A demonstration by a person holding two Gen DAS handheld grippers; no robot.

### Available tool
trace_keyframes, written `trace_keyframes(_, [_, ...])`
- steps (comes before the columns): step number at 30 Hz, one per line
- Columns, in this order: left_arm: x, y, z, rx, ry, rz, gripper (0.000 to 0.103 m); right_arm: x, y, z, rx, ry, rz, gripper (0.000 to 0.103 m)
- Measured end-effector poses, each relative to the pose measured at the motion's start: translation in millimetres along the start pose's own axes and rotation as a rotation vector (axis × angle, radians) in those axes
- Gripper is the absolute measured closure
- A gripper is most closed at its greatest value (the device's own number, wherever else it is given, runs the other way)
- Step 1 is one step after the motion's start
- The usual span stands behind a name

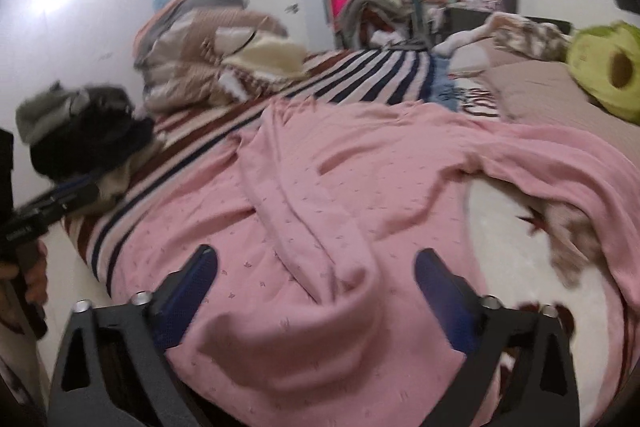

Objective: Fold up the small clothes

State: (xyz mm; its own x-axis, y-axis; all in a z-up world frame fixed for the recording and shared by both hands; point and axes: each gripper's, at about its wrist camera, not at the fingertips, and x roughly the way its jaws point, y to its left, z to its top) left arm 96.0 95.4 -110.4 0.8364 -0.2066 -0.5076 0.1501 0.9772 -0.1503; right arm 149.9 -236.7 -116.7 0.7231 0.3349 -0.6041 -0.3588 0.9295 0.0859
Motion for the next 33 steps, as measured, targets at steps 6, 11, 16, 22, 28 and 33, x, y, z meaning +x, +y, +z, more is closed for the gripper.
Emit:
trace_keyframes(6, [17,3,-5,-0.012,0.022,-0.016,0.023,33,-11,-1,-0.063,0.132,-0.089,0.056])
trace_keyframes(11, [28,-8,-4,0.005,0.033,-0.043,0.023,26,-39,-17,0.027,0.168,-0.116,0.097])
trace_keyframes(16, [27,-17,-1,0.023,0.031,-0.058,0.023,12,-58,-36,0.125,0.201,-0.081,0.097])
trace_keyframes(22, [22,-16,6,0.043,0.012,-0.043,0.022,-2,-39,-11,-0.035,0.21,-0.14,0.078])
trace_keyframes(28, [30,-2,18,0.029,0.003,0.004,0.019,21,-3,52,-0.242,0.19,-0.018,0.059])
trace_keyframes(33, [45,13,22,-0.001,0.008,0.023,0.018,80,26,67,-0.388,0.253,0.026,0.057])
